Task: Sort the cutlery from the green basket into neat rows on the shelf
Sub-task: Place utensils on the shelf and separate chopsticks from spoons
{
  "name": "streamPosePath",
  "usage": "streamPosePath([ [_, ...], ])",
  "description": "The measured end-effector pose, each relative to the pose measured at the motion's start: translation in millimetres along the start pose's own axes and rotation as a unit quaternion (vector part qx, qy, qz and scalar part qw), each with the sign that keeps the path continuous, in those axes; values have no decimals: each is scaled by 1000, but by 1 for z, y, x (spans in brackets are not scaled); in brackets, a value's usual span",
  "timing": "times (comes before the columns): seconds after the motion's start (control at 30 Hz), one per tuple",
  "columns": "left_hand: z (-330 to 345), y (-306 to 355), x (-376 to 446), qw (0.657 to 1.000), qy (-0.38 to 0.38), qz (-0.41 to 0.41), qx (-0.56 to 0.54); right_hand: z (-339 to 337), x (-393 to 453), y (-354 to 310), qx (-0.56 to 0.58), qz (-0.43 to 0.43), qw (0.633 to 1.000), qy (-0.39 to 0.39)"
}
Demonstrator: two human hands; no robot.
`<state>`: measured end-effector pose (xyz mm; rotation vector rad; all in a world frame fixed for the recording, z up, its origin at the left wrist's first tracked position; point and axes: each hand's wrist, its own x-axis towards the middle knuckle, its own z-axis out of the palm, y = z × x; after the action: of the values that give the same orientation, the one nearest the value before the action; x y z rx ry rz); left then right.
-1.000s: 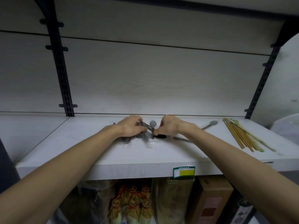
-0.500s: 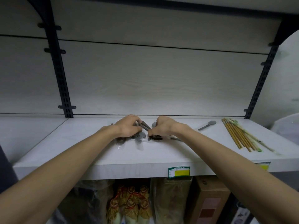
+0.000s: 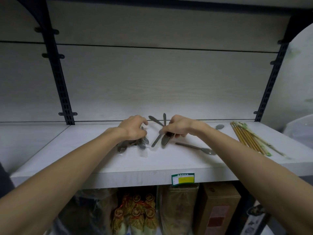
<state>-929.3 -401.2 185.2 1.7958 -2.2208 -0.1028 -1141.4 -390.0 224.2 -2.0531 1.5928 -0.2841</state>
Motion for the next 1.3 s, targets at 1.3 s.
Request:
streamPosePath([
  [1.3,2,98,44,981,-130,134,52,-53,-43,110,-116,27,989,93],
])
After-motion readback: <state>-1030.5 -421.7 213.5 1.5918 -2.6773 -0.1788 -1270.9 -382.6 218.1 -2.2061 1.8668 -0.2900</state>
